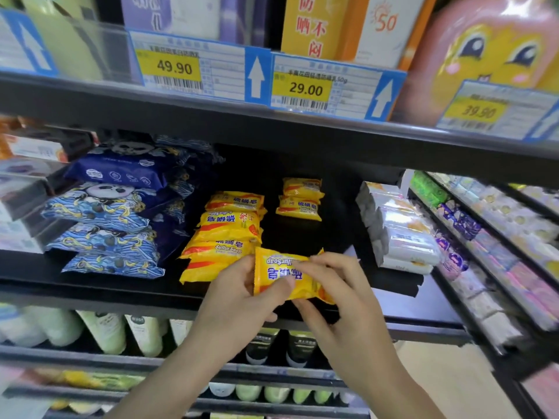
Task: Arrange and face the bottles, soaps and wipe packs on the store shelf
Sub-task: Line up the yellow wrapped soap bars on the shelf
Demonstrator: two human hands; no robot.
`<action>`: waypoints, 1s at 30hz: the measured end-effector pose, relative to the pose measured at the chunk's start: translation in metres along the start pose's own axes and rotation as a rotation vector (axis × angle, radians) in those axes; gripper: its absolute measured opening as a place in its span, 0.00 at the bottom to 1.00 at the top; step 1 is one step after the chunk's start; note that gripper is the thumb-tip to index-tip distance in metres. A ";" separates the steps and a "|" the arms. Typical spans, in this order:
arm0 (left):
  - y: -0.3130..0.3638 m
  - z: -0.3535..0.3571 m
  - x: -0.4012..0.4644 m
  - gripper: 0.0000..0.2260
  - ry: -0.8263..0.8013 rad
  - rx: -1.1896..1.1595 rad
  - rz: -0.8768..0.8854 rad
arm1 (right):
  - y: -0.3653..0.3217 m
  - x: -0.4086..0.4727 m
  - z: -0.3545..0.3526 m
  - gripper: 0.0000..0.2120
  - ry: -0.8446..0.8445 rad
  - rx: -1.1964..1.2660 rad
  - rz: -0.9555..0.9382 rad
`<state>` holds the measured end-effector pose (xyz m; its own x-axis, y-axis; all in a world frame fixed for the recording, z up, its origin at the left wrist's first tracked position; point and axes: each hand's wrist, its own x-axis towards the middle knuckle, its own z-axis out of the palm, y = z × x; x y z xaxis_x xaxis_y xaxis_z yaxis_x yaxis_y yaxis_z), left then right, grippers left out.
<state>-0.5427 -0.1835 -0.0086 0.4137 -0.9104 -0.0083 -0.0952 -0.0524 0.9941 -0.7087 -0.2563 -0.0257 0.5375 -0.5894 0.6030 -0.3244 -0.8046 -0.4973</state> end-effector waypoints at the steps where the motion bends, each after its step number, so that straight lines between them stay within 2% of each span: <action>1: 0.000 0.000 0.000 0.08 -0.012 -0.018 -0.016 | -0.001 -0.003 -0.001 0.26 -0.008 0.007 0.016; 5: 0.000 -0.004 -0.001 0.08 -0.037 -0.071 -0.043 | -0.007 -0.013 -0.009 0.33 -0.010 0.097 0.112; 9: 0.000 -0.007 -0.006 0.09 -0.066 -0.029 -0.014 | -0.014 -0.013 -0.017 0.31 0.042 0.204 0.289; 14: 0.004 -0.010 -0.012 0.15 -0.153 -0.054 0.021 | -0.014 0.000 -0.026 0.29 -0.136 0.642 0.597; 20: 0.001 -0.019 -0.014 0.19 -0.215 -0.103 -0.002 | -0.015 0.003 -0.030 0.17 -0.196 0.673 0.584; 25: 0.000 -0.024 -0.019 0.19 -0.221 -0.109 0.011 | -0.017 0.004 -0.030 0.18 -0.245 0.728 0.596; 30: 0.002 -0.028 -0.022 0.20 -0.211 -0.122 0.026 | -0.024 0.006 -0.032 0.16 -0.229 0.718 0.509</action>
<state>-0.5264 -0.1518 -0.0035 0.2133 -0.9770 0.0076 0.0119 0.0104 0.9999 -0.7228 -0.2429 0.0099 0.6284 -0.7710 0.1036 -0.0429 -0.1674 -0.9850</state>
